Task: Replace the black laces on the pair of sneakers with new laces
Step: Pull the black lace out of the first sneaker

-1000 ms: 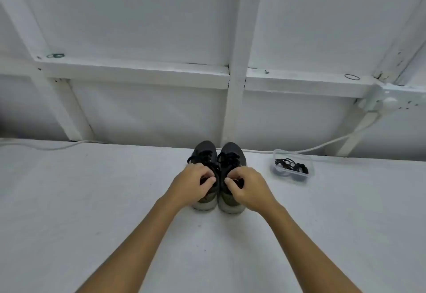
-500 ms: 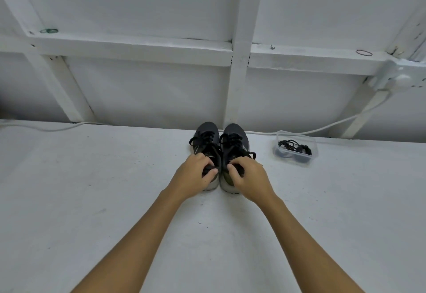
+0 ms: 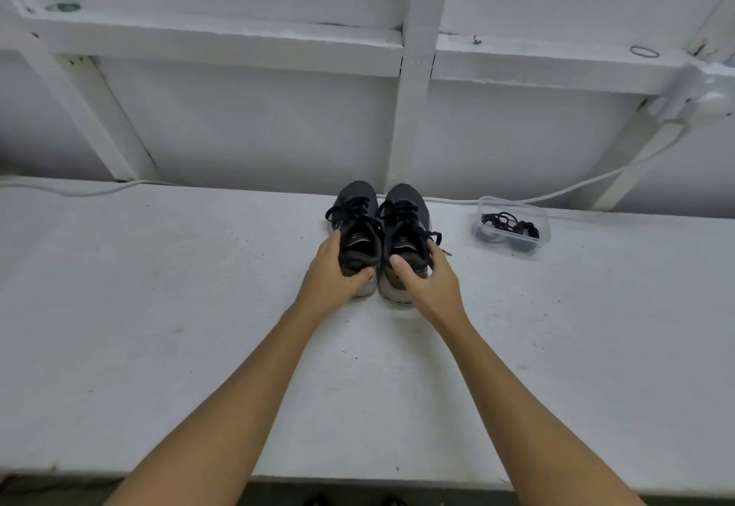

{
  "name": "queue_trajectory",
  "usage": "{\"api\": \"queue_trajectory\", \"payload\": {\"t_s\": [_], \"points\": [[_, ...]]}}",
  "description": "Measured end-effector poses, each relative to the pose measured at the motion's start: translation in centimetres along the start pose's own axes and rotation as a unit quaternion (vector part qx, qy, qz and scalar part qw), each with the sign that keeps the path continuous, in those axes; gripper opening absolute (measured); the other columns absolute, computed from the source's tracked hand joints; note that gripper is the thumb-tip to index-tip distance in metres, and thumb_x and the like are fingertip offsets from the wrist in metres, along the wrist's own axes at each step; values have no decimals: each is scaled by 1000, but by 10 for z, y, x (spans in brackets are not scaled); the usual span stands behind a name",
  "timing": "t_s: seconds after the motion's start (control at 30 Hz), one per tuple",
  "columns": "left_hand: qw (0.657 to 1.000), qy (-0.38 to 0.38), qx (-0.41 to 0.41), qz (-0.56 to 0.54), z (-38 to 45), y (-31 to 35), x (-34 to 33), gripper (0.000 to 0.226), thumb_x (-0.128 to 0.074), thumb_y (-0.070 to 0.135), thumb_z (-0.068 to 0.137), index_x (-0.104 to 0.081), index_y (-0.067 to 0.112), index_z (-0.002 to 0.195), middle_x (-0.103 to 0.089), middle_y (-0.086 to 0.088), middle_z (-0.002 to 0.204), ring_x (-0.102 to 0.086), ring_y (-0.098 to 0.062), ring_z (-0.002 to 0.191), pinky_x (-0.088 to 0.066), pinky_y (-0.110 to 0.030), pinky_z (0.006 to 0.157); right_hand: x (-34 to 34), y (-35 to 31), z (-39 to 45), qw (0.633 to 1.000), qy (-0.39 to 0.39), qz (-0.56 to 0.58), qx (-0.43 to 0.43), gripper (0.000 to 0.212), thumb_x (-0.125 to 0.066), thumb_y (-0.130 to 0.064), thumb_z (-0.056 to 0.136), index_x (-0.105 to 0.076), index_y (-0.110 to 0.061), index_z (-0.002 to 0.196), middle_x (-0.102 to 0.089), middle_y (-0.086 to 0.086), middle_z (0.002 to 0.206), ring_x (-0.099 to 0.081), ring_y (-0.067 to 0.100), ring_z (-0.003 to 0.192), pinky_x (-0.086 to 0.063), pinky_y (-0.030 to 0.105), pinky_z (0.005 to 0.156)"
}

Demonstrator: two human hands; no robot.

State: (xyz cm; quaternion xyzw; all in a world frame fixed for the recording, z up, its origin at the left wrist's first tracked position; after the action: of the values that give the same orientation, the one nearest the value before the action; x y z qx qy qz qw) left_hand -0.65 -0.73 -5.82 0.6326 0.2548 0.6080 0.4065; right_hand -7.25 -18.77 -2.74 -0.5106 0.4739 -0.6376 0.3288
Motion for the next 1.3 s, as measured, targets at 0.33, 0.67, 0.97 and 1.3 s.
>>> {"api": "queue_trajectory", "payload": {"t_s": [0.33,0.67,0.97,1.3], "points": [[999,23,20,13,-11,3,-2,64,-74,51,69,-53,34,127,-58,13,123,-64,-8,104,-57,-36,89,2,-1,-6,999,24,-33,-4,44,-79,-31,81,-51,-49,108,-60,-31,100,-56,-19,94,-42,9,81],[998,15,38,37,-94,11,14,68,-80,44,71,-49,31,130,-48,19,125,-54,-1,108,-45,-19,86,4,17,-80,999,24,-31,-15,57,-82,-36,76,-45,-58,115,-48,-34,122,-49,-13,116,-43,15,92],[999,-36,38,16,-113,11,22,80,-79,56,68,-43,36,137,-43,22,132,-47,3,121,-45,-24,97,8,19,-98,998,6,-50,25,60,-80,-48,78,-40,-63,121,-42,-49,120,-46,-11,122,-37,6,95],[998,18,49,-17,-78,11,49,15,-59,28,98,-72,27,105,-69,20,103,-61,8,97,-47,-13,84,16,-17,-63,978,102,-125,134,9,-70,-21,91,-71,-28,85,-68,-19,83,-63,8,83,-48,23,70]]}}
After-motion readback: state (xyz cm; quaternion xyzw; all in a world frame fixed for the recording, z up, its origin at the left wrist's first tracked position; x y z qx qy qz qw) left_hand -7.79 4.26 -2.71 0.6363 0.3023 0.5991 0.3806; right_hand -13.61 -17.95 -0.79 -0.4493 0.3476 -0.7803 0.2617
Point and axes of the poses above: each hand's wrist, its own z-axis towards the middle knuckle, its own x-axis out of the back of the hand, y = z × x, the point moved 1 cm from there along z, towards the middle knuckle
